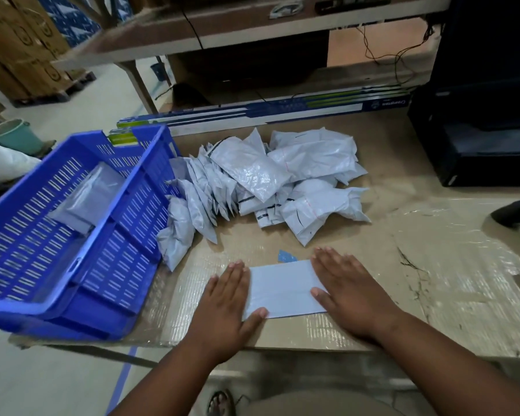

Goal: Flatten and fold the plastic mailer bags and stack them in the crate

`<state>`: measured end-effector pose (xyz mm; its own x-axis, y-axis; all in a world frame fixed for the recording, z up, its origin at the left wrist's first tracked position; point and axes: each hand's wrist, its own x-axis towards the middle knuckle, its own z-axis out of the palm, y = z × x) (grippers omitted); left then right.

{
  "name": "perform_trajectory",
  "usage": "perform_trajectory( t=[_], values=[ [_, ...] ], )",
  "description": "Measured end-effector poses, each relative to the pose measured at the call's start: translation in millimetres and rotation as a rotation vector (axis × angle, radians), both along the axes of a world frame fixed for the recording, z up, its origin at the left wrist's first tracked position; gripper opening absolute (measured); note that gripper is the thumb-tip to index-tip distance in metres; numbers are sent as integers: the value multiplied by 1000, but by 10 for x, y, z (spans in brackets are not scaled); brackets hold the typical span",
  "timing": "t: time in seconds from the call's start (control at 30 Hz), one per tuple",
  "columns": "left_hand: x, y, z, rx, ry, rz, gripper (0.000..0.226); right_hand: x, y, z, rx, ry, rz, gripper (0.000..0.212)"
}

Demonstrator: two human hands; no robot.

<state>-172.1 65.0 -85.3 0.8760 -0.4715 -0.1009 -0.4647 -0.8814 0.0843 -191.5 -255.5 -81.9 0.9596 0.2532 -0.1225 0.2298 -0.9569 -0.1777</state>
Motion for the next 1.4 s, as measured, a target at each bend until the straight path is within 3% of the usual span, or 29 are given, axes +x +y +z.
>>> perform_trajectory(
  t=[0.13,0.23,0.43,0.53,0.67,0.87,1.0,1.13,1.4],
  values=[
    [90,-44,270,-21,65,42,90,25,-114,48,34,63,-3,78],
    [262,-299,563,-48,41,26,108,72,-120,152,91,96,-1,79],
    [672,-727,797,158,237,-17,130,179,74,417,181,55,33,77],
    [839,-812,807,164,376,47,104,242,126,476,237,7,32,73],
    [980,-928,865,167,332,51,35,456,248,585,271,-37,50,62],
    [1030,-626,1253,-11,301,17,23,751,525,839,83,-89,174,39],
    [1133,-174,1879,-33,115,119,18,1117,865,1461,47,-223,258,18],
    [1223,361,2470,-41,-24,176,32,1582,1433,2118,14,-376,397,16],
    [1504,1601,3087,-216,-134,343,44,2407,2757,3095,-90,-440,577,18]
  ],
)
